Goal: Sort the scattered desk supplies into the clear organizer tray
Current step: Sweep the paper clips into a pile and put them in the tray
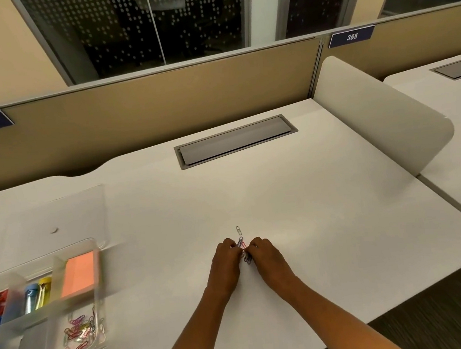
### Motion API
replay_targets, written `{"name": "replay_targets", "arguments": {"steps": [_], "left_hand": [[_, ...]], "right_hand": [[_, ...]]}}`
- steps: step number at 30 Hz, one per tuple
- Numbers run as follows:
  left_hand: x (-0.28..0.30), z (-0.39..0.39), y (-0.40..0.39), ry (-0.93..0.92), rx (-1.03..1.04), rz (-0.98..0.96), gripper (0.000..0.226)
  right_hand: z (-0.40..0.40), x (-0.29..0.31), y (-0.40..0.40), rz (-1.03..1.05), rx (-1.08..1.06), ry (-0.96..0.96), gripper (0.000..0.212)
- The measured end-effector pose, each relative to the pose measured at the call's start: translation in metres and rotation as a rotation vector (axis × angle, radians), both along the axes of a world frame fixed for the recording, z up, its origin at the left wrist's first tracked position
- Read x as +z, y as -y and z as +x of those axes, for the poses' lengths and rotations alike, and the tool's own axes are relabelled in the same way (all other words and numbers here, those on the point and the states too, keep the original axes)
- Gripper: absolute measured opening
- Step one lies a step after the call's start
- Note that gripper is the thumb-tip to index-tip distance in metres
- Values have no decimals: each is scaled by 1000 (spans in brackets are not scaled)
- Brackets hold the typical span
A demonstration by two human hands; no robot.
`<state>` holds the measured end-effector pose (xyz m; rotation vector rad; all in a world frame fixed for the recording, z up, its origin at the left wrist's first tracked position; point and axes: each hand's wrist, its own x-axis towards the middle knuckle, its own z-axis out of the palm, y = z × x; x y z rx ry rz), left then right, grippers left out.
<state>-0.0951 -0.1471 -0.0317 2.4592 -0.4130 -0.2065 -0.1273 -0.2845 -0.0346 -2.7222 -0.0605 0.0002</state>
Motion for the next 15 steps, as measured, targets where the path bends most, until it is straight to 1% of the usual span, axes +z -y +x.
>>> {"name": "replay_targets", "arguments": {"steps": [1, 3, 5, 6, 8, 12, 15], "left_hand": [[0, 0, -1, 49, -10, 45, 15], [1, 0, -4, 123, -34, 116, 15], [4, 1, -5, 129, -27, 125, 18], [5, 2, -4, 123, -28, 125, 18], [6, 4, -5, 102, -25, 101, 18], [11, 4, -11, 39, 70, -79, 14], [19, 1, -14, -82, 247, -317, 15]], "right_hand": [[2, -3, 1, -35, 0, 7, 8], [3, -2, 1, -67, -3, 41, 10], [6, 5, 0, -27, -20, 18, 10], [8, 9, 0, 9, -40, -17, 14], [12, 15, 2, 124, -109, -68, 20], [11, 15, 5, 400, -265, -40, 15], [9, 23, 4, 619, -390, -28, 12]]}}
